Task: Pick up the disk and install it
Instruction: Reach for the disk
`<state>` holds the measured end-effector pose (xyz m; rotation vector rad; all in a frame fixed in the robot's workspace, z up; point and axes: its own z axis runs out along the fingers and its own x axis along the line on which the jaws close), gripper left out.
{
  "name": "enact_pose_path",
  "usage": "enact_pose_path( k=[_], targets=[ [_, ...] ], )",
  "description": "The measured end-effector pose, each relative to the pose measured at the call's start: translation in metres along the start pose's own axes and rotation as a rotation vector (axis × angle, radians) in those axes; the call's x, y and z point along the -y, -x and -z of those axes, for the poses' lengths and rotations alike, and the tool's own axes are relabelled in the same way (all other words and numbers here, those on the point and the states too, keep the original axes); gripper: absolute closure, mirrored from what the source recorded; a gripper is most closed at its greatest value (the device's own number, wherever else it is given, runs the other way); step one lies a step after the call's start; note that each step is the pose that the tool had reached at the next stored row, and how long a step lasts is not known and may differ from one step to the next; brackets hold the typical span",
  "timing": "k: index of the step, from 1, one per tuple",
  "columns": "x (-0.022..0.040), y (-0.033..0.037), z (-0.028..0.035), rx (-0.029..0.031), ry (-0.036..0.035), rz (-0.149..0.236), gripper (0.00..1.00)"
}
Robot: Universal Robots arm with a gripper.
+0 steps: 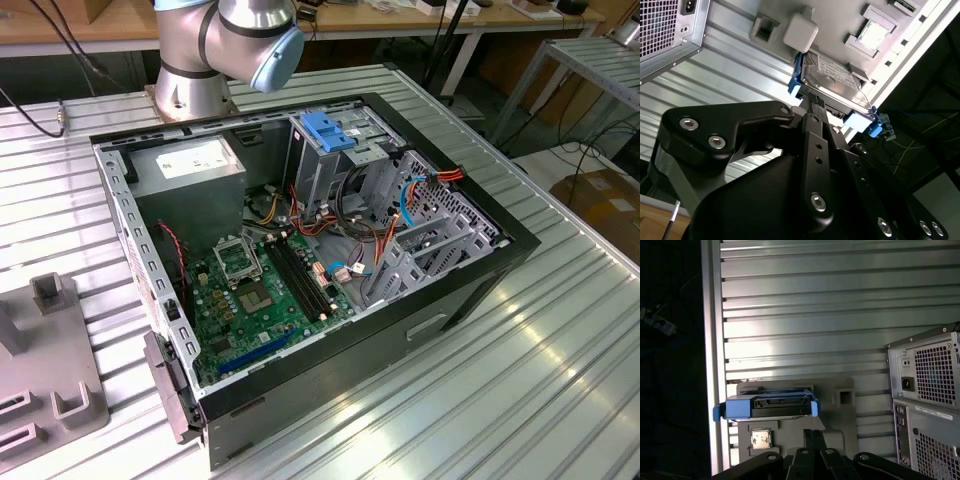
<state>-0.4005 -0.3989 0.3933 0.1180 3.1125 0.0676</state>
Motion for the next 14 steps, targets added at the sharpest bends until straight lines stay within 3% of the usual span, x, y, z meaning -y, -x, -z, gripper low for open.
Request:
enact_pose_path(
  k=[14],
  targets=[
    [0.0021,-0.0281,0.0008,0.0000,0.0000,0.000,0.90]
  ],
)
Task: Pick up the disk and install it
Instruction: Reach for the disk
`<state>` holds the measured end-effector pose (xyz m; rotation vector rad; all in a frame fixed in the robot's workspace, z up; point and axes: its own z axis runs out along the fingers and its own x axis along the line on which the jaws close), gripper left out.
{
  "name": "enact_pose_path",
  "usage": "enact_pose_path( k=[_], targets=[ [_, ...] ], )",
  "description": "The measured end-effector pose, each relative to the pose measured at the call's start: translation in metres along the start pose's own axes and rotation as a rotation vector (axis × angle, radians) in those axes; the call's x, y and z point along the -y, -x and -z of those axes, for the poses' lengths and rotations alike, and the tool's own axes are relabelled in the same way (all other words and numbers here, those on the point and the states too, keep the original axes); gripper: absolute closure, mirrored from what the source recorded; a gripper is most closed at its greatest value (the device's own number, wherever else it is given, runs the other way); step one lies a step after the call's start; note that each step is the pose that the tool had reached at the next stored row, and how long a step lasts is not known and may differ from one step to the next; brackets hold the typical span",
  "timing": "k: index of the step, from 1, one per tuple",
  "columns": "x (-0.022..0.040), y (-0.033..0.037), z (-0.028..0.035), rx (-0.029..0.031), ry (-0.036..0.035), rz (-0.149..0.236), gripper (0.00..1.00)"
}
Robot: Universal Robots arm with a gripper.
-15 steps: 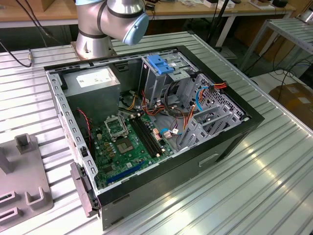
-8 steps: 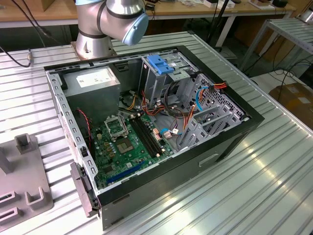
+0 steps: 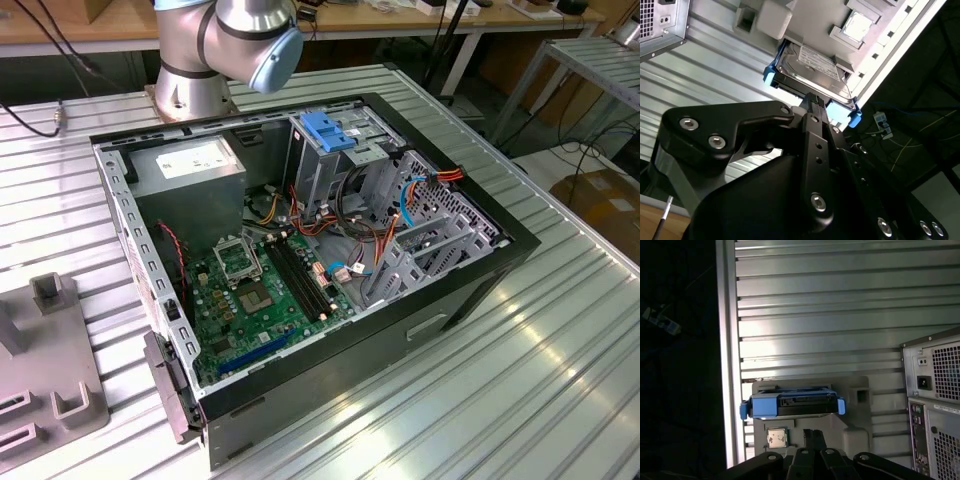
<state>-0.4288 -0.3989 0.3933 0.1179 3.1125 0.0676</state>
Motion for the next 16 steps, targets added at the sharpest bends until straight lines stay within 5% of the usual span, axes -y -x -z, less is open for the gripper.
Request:
enact_pose_path(
  k=[4,16],
  targets=[
    [0.0005,-0.0072,0.0002,0.0000,0.0000,0.000,0.90],
    [-0.0011,-0.0118,0.0002,0.0000,0.0000,0.000,0.90]
  ],
)
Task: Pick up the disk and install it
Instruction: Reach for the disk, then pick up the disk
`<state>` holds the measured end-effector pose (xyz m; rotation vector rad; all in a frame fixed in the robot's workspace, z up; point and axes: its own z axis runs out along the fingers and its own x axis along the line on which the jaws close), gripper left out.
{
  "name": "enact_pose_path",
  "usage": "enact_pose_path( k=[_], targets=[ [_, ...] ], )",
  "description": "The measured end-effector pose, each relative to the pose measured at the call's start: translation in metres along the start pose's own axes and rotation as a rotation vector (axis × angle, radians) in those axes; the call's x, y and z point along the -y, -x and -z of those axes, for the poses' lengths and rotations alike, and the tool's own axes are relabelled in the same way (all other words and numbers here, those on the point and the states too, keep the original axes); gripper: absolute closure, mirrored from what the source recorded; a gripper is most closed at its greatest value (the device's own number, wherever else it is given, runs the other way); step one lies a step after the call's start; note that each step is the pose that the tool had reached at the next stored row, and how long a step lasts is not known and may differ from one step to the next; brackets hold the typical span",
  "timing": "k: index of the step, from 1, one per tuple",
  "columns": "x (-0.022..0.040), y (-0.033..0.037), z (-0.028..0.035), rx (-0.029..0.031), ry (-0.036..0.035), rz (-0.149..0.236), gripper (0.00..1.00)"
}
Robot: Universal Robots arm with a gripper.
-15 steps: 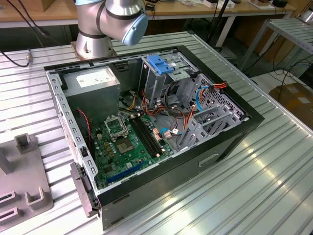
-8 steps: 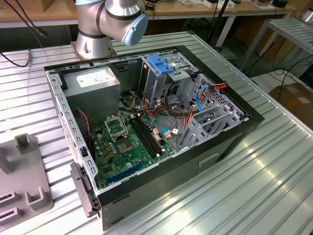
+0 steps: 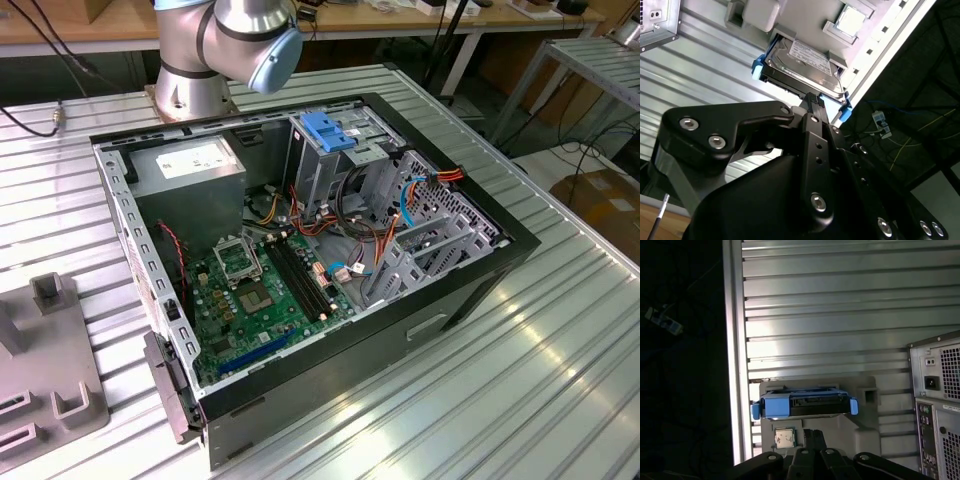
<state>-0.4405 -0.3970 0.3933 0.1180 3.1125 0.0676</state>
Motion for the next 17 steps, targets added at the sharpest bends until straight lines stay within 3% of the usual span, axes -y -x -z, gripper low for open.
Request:
enact_pose_path(
  k=[9,17],
  targets=[
    [-0.0021,-0.0193,0.0001,-0.0002,0.0000,0.000,0.90],
    [-0.0020,-0.0232,0.0002,-0.0004,0.0000,0.000,0.90]
  ],
)
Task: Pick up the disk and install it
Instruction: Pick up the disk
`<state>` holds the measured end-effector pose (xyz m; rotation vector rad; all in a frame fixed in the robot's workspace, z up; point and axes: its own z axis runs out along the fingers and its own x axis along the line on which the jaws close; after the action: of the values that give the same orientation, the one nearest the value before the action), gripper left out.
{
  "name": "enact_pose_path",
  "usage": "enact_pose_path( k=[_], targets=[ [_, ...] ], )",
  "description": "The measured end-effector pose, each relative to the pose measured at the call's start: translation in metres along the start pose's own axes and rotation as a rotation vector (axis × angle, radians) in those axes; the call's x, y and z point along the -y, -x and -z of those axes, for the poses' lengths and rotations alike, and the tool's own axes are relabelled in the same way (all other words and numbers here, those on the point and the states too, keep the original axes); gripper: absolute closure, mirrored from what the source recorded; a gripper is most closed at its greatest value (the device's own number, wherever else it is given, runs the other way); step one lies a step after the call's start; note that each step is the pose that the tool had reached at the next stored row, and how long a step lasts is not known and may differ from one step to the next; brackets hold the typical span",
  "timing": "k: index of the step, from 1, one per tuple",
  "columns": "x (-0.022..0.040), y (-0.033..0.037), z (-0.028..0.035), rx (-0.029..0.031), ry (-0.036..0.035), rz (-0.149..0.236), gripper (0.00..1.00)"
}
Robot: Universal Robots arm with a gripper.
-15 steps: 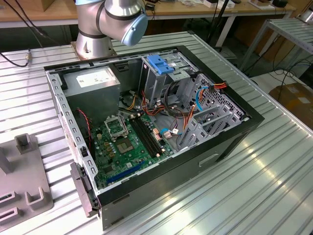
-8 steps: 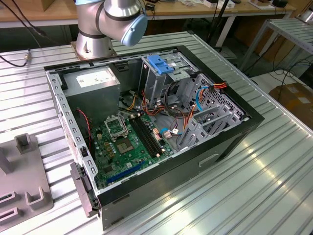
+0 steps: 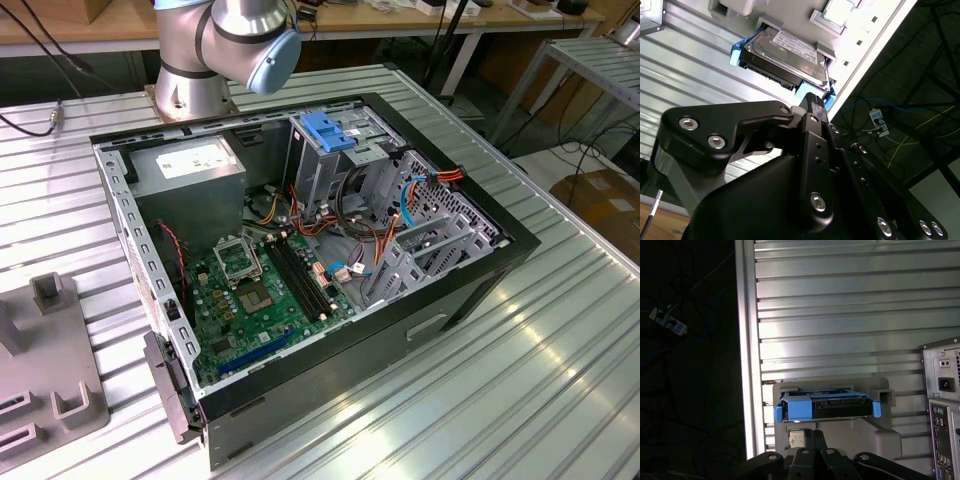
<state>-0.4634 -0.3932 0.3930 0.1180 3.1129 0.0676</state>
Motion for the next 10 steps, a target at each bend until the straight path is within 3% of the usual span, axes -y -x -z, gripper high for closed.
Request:
enact_pose_path(
  k=[10],
  targets=[
    [0.0000,-0.0002,0.0000,0.0000,0.0001,0.002,0.90]
  ],
)
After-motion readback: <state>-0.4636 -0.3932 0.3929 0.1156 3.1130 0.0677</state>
